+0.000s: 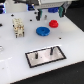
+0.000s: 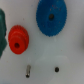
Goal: Insert the blue gear onto the right peg, followed by the red gear
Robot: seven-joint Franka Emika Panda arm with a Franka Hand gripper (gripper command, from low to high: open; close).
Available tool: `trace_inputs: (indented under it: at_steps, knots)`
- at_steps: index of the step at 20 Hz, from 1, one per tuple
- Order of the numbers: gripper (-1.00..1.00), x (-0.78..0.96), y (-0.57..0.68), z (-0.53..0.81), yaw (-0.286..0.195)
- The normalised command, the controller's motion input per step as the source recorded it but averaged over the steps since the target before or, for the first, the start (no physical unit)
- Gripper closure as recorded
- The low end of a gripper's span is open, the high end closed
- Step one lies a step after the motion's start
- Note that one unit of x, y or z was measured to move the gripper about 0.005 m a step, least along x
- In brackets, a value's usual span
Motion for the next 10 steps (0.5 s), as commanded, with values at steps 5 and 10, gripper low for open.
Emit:
trace_inputs:
  at_steps: [5, 10]
  knots:
    - [-1.0, -0.22, 0.05, -0.55, 0.0]
    - [-1.0, -0.18, 0.0, -0.49, 0.0]
